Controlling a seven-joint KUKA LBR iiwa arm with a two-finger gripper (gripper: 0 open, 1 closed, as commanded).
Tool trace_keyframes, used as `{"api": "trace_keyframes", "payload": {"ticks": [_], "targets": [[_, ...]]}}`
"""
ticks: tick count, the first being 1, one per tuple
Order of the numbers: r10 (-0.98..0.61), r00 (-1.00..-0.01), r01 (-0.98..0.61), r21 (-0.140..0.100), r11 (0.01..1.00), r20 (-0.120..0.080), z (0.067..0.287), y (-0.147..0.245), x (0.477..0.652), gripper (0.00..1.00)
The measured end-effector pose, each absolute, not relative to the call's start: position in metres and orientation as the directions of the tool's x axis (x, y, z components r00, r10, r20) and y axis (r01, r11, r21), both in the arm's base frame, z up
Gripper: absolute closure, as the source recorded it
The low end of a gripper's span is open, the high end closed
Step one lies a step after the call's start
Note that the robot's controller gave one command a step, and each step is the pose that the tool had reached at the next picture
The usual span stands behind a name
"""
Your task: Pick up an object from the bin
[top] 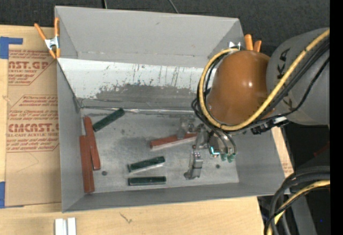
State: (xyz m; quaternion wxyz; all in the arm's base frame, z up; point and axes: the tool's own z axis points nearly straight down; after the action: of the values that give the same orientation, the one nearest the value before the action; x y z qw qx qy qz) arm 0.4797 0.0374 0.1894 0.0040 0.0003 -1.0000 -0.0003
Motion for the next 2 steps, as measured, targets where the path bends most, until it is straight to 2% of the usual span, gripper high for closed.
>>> {"api": "trace_keyframes", "payload": {"ticks": [1, 2], "targets": [[0.0, -1.0, 0.0, 0.001, 1.0, 0.0, 0.194, 0.037, 0.482, 0.0], [-0.014, -1.0, -0.014, 0.001, 1.0, -0.008, 0.144, 0.059, 0.501, 0.0]]}}
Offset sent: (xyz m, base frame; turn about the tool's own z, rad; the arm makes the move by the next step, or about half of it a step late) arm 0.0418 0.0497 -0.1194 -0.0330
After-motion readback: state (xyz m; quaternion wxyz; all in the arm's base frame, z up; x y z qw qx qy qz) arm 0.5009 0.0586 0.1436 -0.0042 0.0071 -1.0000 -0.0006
